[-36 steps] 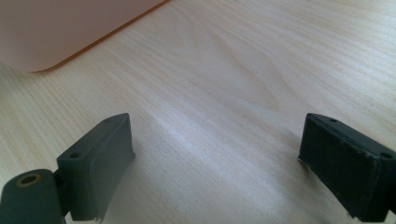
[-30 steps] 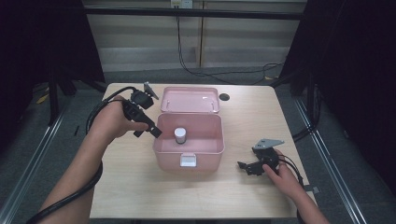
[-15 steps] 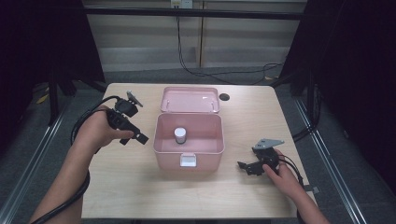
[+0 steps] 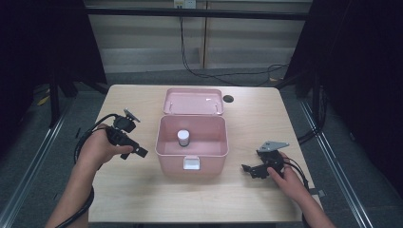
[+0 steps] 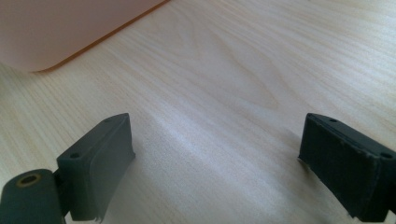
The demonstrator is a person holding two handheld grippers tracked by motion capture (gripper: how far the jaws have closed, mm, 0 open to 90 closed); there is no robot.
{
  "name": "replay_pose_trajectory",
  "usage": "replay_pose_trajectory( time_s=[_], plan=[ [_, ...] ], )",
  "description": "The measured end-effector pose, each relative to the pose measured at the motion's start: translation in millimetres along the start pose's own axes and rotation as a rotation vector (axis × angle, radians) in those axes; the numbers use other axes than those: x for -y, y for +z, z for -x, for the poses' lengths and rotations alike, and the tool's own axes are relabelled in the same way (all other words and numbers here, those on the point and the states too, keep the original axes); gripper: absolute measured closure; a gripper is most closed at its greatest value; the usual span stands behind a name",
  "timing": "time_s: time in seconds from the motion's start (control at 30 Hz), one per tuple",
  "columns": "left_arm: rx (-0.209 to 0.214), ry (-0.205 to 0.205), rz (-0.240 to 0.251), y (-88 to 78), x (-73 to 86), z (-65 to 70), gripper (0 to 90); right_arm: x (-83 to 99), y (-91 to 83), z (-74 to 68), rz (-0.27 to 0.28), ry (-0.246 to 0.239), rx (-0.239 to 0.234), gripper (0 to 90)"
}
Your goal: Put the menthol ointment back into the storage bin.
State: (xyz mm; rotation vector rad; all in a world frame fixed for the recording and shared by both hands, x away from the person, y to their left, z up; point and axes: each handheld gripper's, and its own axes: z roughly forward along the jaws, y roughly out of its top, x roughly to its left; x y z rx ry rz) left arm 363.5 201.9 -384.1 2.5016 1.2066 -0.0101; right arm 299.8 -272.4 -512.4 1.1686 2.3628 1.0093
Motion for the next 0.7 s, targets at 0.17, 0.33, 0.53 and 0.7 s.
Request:
replay_pose_trajectory(
  time_s=[0.17,0.33,0.53,0.7],
  plan=[
    [0.011,-0.019,0.019,6.7,4.5,-1.8,20.9,0.0,0.0,-0.1,0.000,0.001,0.000,9.1],
    [0.017,-0.043,0.019,20.6,10.7,-2.9,21.0,0.0,0.0,0.0,0.000,0.000,0.000,9.1],
    [0.007,-0.045,0.005,32.5,15.7,-0.3,21.0,0.0,0.0,0.0,0.000,0.000,0.000,9.1],
    [-0.006,-0.046,0.001,36.2,17.3,-0.7,21.3,0.0,0.0,0.0,0.000,0.000,0.000,9.1]
  ],
)
